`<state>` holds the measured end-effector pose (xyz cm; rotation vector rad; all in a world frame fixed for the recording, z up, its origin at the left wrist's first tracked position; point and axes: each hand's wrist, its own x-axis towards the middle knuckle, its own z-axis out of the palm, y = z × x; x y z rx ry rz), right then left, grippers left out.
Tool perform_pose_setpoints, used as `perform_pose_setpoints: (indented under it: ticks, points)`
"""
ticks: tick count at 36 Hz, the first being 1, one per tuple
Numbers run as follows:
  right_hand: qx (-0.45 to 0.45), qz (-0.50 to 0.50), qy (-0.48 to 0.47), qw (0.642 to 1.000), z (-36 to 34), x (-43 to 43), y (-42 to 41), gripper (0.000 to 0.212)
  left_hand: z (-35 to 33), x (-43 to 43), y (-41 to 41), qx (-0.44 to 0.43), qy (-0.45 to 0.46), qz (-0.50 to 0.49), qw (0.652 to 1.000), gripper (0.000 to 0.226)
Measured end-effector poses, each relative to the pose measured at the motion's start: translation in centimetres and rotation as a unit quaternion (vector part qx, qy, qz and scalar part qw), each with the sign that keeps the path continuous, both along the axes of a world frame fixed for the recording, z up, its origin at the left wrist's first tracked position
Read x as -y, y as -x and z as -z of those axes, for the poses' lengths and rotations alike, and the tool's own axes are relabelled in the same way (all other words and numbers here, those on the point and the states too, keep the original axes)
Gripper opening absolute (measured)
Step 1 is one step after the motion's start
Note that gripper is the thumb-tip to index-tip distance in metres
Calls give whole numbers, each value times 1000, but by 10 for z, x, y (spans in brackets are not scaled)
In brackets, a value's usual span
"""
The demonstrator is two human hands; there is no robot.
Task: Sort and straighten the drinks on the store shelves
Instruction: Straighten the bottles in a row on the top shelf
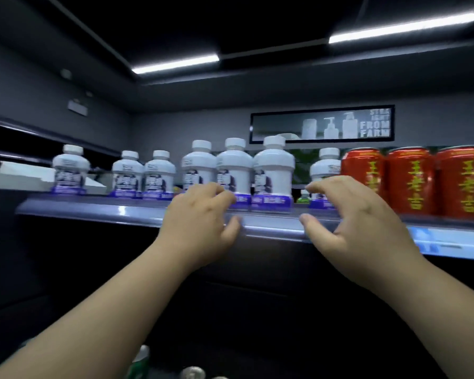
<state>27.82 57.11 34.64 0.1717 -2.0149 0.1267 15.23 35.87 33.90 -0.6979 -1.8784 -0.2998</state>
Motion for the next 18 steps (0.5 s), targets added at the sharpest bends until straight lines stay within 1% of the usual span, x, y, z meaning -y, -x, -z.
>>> perform_pose_setpoints:
  ticks: [5,9,14,18]
  points:
    - [25,-24,-23,999,-7,65,45,44,1,80,34,57,-18,-79,995,43]
    - [46,-53,-23,997,-9,117,82,47,-4,132,61,83,-26,-112,990,45]
    - [73,-68,-17,995,-12,170,129,46,-10,187,103,96,-28,-127,987,33]
    - [93,-51,-18,994,-16,203,166,44,-11,222,134,99,-33,-125,987,34]
